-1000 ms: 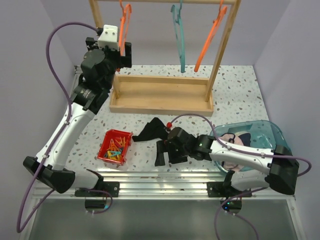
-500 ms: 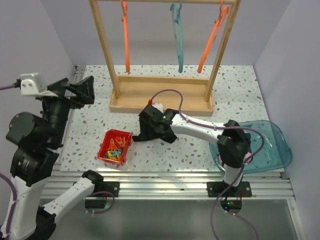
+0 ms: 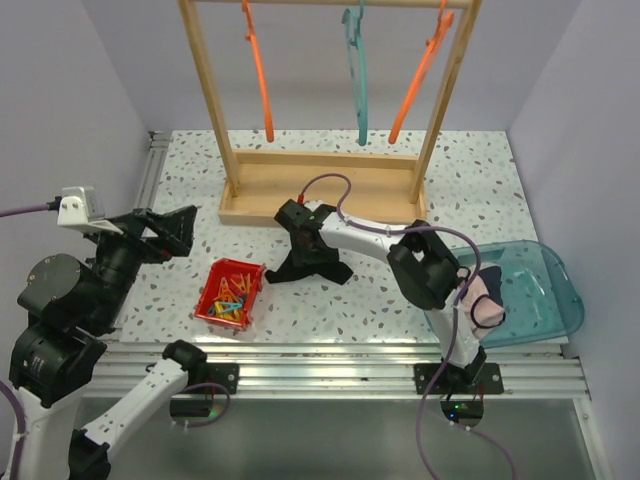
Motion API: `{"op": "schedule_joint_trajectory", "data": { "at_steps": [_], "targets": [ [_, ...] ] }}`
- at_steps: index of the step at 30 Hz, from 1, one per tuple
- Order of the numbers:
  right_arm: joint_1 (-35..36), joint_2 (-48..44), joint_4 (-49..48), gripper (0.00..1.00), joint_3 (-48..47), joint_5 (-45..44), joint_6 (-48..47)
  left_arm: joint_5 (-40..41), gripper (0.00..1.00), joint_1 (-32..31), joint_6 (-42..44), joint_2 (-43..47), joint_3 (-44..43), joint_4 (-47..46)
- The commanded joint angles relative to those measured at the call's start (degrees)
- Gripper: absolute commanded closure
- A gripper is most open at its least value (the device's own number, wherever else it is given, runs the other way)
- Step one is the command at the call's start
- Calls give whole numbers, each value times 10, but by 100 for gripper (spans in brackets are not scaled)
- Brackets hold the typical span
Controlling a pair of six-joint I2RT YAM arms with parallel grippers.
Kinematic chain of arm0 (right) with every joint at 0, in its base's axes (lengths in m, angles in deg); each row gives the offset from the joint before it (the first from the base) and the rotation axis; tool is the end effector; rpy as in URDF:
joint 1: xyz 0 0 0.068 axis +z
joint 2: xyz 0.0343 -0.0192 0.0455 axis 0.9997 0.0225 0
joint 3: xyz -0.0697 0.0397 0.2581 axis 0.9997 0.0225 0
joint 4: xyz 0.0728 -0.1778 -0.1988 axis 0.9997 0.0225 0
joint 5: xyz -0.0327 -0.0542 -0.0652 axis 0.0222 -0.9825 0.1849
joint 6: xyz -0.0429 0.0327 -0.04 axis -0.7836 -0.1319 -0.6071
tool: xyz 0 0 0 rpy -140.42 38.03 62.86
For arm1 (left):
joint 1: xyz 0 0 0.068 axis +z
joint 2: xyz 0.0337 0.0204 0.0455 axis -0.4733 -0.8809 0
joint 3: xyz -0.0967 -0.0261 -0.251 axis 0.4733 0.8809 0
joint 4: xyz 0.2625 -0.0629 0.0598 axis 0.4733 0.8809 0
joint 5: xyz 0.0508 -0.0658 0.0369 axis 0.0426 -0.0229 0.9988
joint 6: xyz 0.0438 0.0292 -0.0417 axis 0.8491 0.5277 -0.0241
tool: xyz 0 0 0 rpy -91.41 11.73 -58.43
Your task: Remove the underwear clipped to the hanger
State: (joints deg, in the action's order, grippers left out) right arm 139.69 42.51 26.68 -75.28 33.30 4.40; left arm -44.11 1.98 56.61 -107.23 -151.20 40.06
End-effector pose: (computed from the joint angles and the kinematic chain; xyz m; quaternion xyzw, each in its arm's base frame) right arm 0.3019 0.3453 0.1421 -0.0550 0.9751 -0.0060 0.2146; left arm 0.0727 -0.0194 0.4842 -0.0858 0.6951 -0.2127 0.6814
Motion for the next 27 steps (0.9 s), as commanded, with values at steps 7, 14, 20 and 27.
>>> {"op": "schedule_joint_trajectory", "data": {
  "at_steps": [7,14,20,27],
  "targets": [
    [-2,-7,-69,100,85,29,-21,-46,0,2,-9,-3,6,22],
    [-12,-256,-178,100,225,53,-41,-102,0,3,-7,-4,32,-29],
    [-13,-475,0,100,266,-135,57,-148,0,2,-13,-24,54,-74],
    [-73,-599,319,100,268,-319,287,-202,0,2,-13,-46,83,-105]
  ]
}}
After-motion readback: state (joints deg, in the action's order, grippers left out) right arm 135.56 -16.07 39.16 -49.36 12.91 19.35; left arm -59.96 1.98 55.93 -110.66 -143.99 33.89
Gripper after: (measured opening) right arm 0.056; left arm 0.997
